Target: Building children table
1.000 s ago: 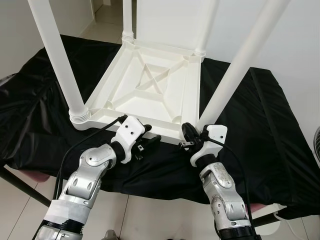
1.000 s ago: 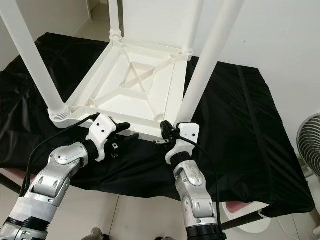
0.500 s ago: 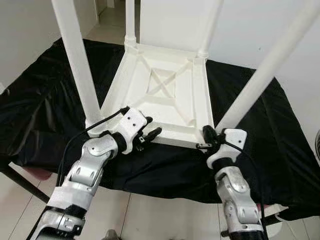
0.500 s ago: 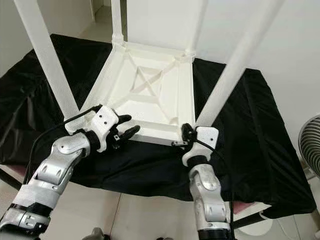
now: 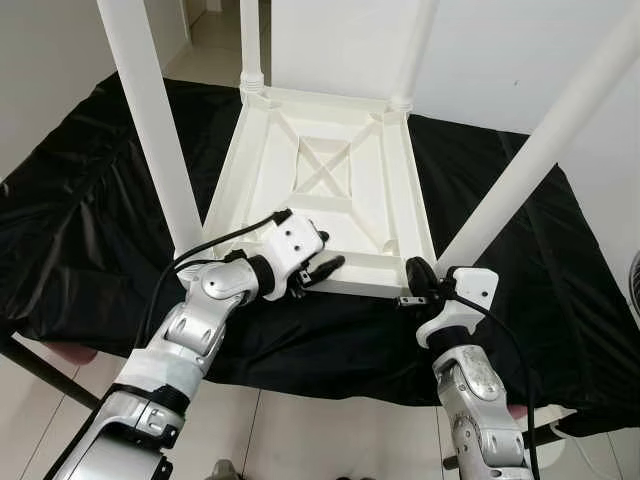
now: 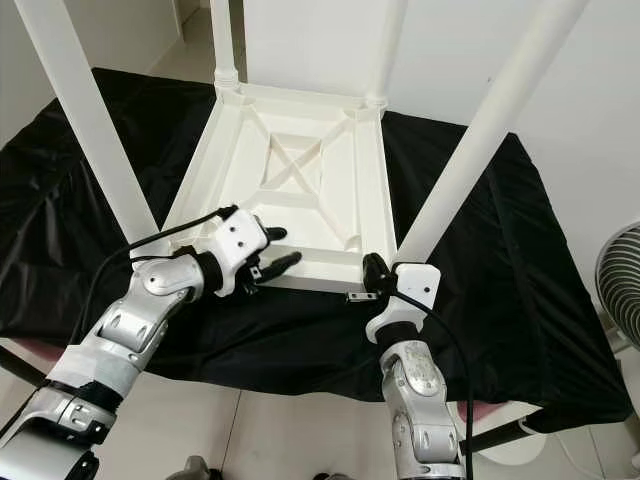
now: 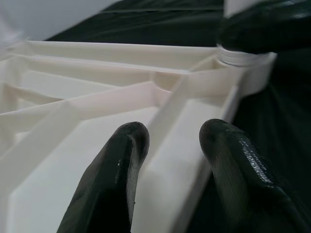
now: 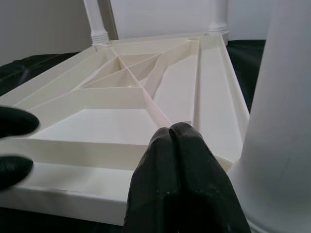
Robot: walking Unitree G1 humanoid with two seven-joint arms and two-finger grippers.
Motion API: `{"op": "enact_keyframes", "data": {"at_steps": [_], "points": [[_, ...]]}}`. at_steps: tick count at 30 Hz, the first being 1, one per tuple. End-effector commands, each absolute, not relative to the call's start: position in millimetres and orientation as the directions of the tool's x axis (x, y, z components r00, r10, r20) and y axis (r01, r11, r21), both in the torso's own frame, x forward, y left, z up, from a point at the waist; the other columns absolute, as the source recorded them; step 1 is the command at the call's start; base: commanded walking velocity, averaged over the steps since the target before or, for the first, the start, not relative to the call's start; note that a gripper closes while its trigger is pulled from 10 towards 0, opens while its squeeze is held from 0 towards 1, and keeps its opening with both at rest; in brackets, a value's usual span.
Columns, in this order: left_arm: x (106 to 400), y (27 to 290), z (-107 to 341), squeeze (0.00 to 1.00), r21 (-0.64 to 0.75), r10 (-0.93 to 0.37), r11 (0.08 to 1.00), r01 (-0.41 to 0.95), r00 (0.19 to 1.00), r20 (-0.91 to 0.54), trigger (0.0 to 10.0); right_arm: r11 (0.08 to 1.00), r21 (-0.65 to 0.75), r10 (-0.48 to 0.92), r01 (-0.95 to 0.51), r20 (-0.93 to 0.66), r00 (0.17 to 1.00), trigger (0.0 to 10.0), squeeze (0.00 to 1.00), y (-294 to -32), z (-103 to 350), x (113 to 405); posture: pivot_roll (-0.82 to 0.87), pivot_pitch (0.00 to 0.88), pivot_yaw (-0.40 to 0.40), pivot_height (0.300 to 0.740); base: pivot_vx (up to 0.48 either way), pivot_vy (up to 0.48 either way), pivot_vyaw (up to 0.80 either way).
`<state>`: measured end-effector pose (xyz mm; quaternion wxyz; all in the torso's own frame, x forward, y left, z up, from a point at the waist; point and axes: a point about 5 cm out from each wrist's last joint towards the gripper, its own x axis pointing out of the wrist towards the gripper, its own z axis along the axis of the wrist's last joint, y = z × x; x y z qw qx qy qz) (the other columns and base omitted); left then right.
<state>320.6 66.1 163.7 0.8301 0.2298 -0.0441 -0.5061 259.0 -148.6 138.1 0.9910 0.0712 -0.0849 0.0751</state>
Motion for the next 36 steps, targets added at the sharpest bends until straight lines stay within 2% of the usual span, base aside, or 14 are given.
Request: {"op": "enact_keyframes", "data": {"at_steps": [1,11,18,26,27,28,30,31,36], "points": [[318.9,60.8,159.3,0.0,0.436,-0.874,0.334,0.836,0.448,-0.187,10.0,0.975,0.13,0.155,-0.178,0.172,0.973,10.0,0.0,-148.1,137.6,256.8,0.06,0.07,-0.021,0.74,0.0,0.0,0.0],[320.7,55.3,143.1,0.0,0.433,-0.875,0.249,0.866,0.393,-0.282,10.0,0.974,0.121,0.168,-0.189,0.166,0.972,10.0,0.0,-148.7,137.1,250.2,0.05,0.078,-0.001,0.74,0.0,0.0,0.0],[337.4,59.6,132.6,0.0,0.436,-0.804,0.246,0.866,0.434,-0.407,10.0,0.974,0.129,0.163,-0.184,0.159,0.974,10.0,0.0,-146.9,136.4,248.8,0.05,0.087,0.014,0.74,0.0,0.0,0.0],[353.9,63.0,136.2,0.0,0.451,-0.742,0.279,0.848,0.488,-0.459,10.0,0.974,0.133,0.162,-0.183,0.155,0.974,10.0,0.0,-145.1,136.2,248.4,0.04,0.087,0.02,0.74,0.0,0.0,0.0],[355.8,64.1,137.3,0.0,0.452,-0.738,0.274,0.849,0.487,-0.467,4.1,0.975,0.129,0.16,-0.18,0.153,0.975,10.0,0.0,-146.1,136.0,248.1,0.04,0.087,0.02,0.74,0.0,0.0,0.0],[356.7,65.0,137.7,0.0,0.453,-0.735,0.267,0.851,0.484,-0.476,2.5,0.976,0.127,0.158,-0.178,0.15,0.976,10.0,0.0,-147.2,135.8,247.9,0.04,0.087,0.02,0.74,0.0,0.0,0.0],[357.2,65.6,138.0,0.0,0.454,-0.733,0.262,0.852,0.481,-0.481,2.5,0.976,0.126,0.157,-0.176,0.149,0.976,10.0,0.0,-147.9,135.6,247.8,0.04,0.087,0.02,0.74,0.0,0.0,0.0],[357.4,67.1,138.1,0.0,0.451,-0.73,0.264,0.852,0.482,-0.484,0.0,0.977,0.125,0.155,-0.174,0.148,0.977,10.0,0.0,-148.6,135.5,247.9,0.04,0.089,0.024,0.74,0.0,0.0,0.0],[356.4,72.0,137.0,0.0,0.435,-0.735,0.267,0.86,0.473,-0.486,0.0,0.978,0.124,0.151,-0.17,0.148,0.977,10.0,0.0,-148.2,135.5,247.2,0.05,0.092,0.037,0.74,0.0,0.0,0.0]]}}
